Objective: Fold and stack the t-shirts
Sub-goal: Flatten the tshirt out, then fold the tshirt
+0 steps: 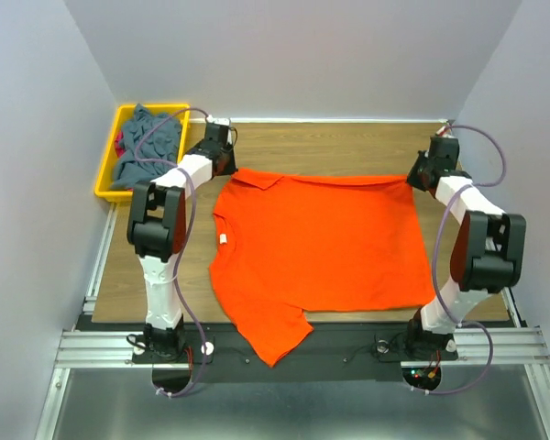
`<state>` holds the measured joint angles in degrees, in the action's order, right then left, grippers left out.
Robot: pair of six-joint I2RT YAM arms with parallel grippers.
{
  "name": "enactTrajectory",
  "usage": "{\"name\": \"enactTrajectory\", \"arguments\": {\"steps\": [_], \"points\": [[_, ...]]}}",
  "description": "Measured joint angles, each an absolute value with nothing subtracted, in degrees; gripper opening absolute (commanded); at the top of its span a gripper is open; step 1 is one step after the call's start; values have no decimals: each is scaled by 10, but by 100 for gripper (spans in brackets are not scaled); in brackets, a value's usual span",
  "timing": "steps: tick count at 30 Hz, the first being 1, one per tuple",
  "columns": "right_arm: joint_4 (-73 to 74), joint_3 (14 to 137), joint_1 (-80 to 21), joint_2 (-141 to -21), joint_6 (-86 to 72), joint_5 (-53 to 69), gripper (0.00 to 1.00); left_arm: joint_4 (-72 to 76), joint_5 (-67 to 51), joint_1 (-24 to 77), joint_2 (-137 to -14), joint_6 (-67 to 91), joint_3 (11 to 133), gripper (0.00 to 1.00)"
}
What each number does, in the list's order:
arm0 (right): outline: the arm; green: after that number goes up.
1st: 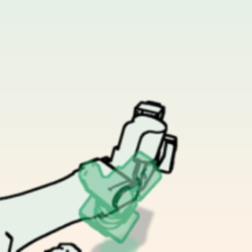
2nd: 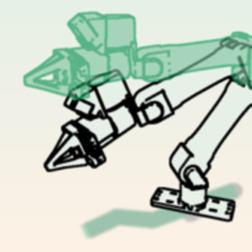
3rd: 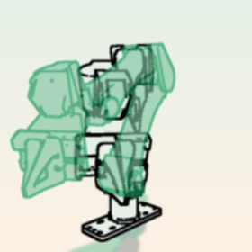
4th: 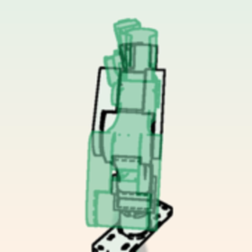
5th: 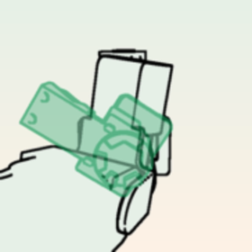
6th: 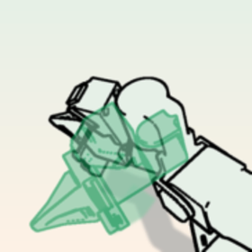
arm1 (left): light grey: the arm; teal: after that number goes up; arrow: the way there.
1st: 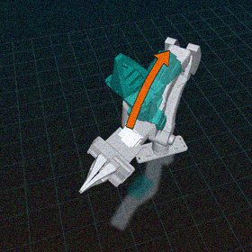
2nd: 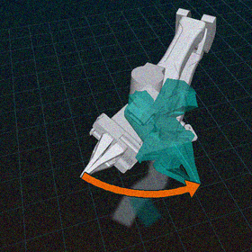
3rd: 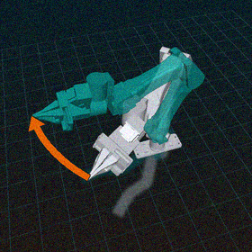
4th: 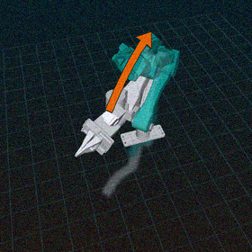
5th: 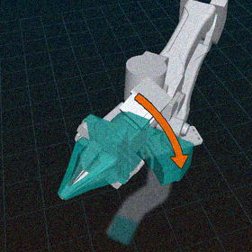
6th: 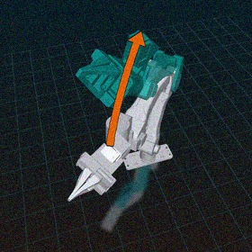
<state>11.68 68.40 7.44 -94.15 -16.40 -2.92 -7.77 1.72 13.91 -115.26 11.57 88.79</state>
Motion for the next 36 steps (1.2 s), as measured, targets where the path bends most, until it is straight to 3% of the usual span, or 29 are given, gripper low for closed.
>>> {"name": "enactTrajectory", "arguments": {"steps": [7, 17, 28, 36], "points": [[48, 683, 75, -1046, -151, -43, 1, -84, 20, 131, -1210, 127, 915, 0], [8, 713, 75, -1069, -134, -46, 1, -76, -15, 126, -1202, 170, 959, 0], [8, 677, 75, -995, -118, -57, 1, -88, -35, 126, -946, 261, 757, 0], [11, 637, 75, -945, -104, -60, 1, -66, -65, 131, -838, 332, 617, 0]]}}
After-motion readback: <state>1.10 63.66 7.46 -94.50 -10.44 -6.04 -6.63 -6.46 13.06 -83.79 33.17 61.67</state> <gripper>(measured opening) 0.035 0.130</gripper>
